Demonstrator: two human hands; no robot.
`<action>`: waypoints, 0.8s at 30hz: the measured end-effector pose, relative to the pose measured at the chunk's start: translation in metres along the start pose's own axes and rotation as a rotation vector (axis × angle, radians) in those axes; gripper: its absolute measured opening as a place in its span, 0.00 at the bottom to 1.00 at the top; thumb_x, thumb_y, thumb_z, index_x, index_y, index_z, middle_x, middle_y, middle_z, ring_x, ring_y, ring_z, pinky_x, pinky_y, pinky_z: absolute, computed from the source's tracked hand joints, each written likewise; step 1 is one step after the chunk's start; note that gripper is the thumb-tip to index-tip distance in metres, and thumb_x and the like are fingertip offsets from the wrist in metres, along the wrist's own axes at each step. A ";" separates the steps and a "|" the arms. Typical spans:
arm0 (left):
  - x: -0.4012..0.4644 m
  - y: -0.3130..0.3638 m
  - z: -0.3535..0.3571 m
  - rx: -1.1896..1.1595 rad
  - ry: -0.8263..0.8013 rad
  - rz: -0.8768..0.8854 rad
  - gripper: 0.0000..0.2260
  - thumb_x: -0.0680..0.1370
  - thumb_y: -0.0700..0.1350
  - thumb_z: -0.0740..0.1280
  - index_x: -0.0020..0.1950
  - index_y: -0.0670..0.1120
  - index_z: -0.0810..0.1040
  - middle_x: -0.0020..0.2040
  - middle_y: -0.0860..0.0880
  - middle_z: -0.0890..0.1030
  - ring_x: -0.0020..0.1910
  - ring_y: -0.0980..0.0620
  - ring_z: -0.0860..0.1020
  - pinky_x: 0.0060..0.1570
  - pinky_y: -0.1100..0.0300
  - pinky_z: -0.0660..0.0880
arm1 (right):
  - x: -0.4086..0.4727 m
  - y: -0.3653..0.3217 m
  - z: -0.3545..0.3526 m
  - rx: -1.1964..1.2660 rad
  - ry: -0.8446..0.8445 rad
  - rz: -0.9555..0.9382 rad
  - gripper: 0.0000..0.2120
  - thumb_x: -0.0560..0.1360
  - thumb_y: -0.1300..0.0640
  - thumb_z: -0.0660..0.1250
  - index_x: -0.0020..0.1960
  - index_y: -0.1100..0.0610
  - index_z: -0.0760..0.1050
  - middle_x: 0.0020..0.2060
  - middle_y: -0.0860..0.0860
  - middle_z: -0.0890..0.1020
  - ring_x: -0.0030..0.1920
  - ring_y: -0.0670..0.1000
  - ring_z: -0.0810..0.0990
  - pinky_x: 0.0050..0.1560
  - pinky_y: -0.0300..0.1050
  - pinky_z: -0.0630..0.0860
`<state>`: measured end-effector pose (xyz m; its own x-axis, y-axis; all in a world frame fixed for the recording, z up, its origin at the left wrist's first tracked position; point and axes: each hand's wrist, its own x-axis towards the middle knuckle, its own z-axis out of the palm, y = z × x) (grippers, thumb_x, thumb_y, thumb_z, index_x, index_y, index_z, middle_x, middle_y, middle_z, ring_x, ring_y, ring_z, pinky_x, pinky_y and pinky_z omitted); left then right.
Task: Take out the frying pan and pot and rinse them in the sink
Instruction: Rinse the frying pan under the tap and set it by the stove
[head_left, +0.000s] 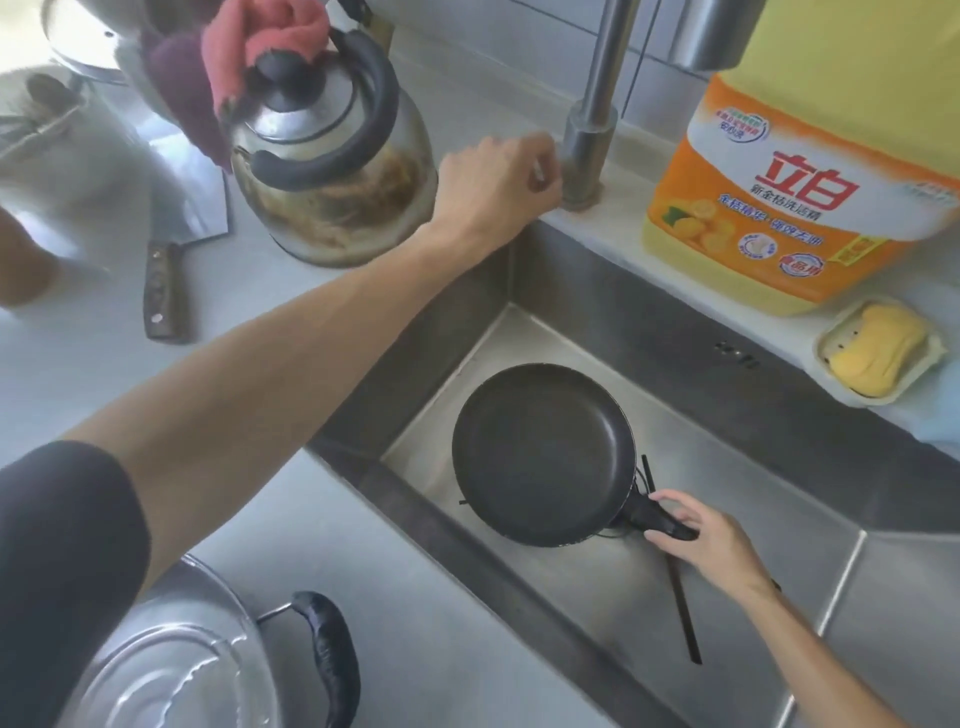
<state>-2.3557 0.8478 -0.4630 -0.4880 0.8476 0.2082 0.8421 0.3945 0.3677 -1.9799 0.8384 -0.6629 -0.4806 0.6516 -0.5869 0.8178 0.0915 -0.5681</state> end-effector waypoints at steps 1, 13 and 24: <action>0.000 -0.002 0.000 -0.021 0.004 -0.007 0.08 0.74 0.54 0.62 0.48 0.53 0.78 0.46 0.55 0.83 0.46 0.51 0.80 0.41 0.60 0.66 | 0.000 0.000 0.001 0.003 0.001 0.003 0.21 0.63 0.52 0.77 0.47 0.31 0.73 0.46 0.49 0.83 0.51 0.46 0.80 0.52 0.44 0.71; -0.081 -0.043 0.032 -0.160 -0.043 0.085 0.14 0.78 0.51 0.62 0.64 0.57 0.72 0.48 0.52 0.71 0.39 0.55 0.70 0.42 0.58 0.72 | -0.009 0.000 0.000 0.135 -0.028 0.032 0.19 0.64 0.53 0.77 0.50 0.38 0.76 0.42 0.43 0.79 0.46 0.43 0.78 0.51 0.40 0.70; -0.136 -0.079 0.101 0.175 -1.132 -0.077 0.25 0.80 0.53 0.57 0.76 0.58 0.53 0.67 0.47 0.75 0.64 0.46 0.73 0.61 0.56 0.69 | -0.011 0.013 0.009 0.299 -0.026 0.027 0.17 0.64 0.56 0.78 0.49 0.43 0.78 0.38 0.49 0.86 0.39 0.47 0.82 0.46 0.36 0.73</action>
<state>-2.3327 0.7368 -0.6119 -0.1283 0.6172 -0.7763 0.8826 0.4280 0.1944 -1.9670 0.8259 -0.6691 -0.4708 0.6307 -0.6169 0.7031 -0.1542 -0.6942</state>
